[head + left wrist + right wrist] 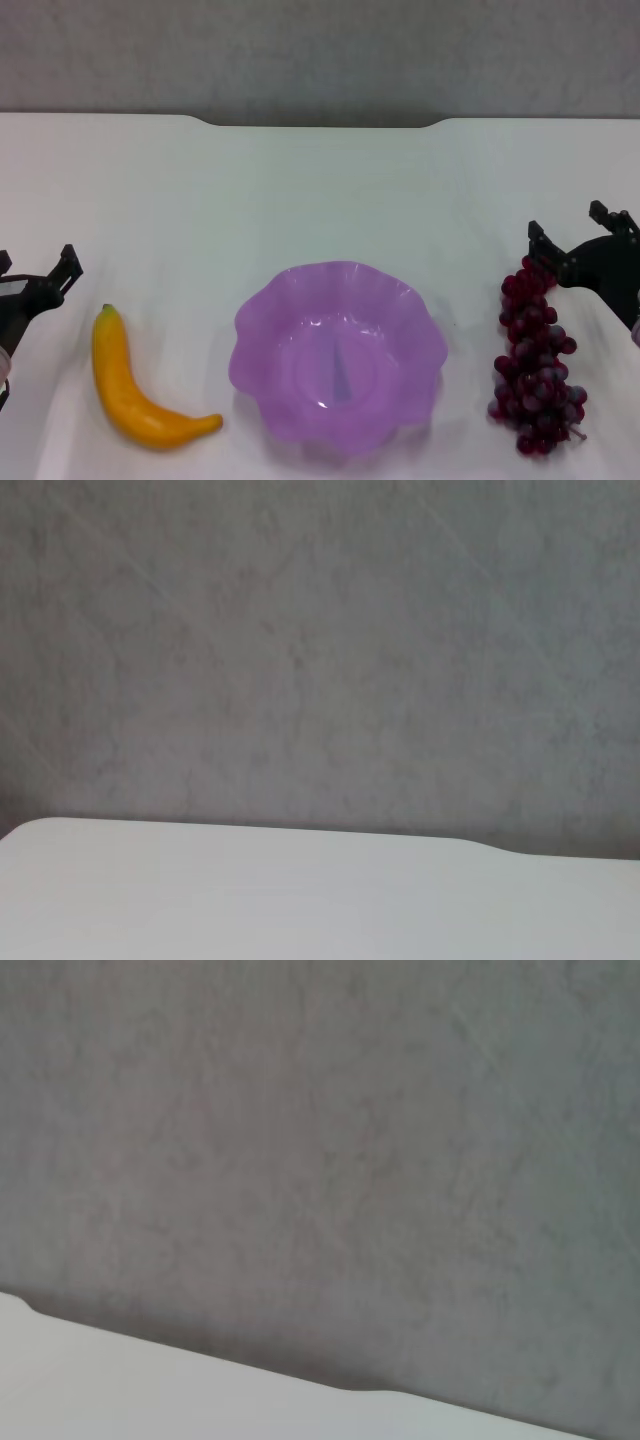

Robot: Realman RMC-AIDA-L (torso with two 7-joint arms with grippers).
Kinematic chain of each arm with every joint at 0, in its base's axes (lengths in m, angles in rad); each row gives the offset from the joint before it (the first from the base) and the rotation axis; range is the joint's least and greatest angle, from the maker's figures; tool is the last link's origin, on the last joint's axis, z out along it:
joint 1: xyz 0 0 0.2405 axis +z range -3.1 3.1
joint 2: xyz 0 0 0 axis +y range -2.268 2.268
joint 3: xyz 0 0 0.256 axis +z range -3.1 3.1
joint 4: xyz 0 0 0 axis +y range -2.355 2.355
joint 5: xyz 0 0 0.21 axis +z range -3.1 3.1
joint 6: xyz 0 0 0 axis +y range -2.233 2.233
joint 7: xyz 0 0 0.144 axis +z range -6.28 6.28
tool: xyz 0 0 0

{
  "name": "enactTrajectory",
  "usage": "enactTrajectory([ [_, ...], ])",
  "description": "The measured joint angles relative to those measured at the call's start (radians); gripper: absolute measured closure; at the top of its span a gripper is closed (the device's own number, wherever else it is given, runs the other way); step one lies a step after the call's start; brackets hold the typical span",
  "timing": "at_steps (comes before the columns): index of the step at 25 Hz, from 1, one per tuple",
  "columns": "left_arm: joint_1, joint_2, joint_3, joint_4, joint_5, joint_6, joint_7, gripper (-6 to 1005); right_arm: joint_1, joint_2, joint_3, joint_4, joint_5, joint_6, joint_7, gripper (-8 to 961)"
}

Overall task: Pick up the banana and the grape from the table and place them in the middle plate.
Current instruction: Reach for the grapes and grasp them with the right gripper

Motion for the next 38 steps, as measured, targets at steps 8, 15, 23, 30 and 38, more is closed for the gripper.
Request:
enactTrajectory([
  [8, 0.000, 0.000, -0.005, 0.002, 0.001, 0.000, 0.000, 96, -0.001, -0.002, -0.008, -0.001, 0.147, -0.022, 0.000, 78],
  [15, 0.001, 0.000, -0.010, 0.004, -0.002, 0.000, 0.000, 97, 0.010, -0.006, -0.016, 0.011, 0.142, 0.018, -0.004, 79],
  [23, 0.014, 0.003, -0.012, 0.018, -0.007, 0.000, 0.000, 97, -0.068, -0.049, 0.033, 0.293, 0.115, 0.153, -0.148, 80],
  [30, 0.015, 0.003, -0.014, 0.020, -0.010, 0.000, 0.000, 98, -0.266, -0.038, 0.366, 0.815, 0.115, 0.809, -0.435, 79],
  [38, 0.013, 0.003, -0.014, 0.020, -0.011, -0.001, 0.000, 98, -0.172, -0.015, 0.599, 0.933, 0.128, 1.473, -0.393, 78],
])
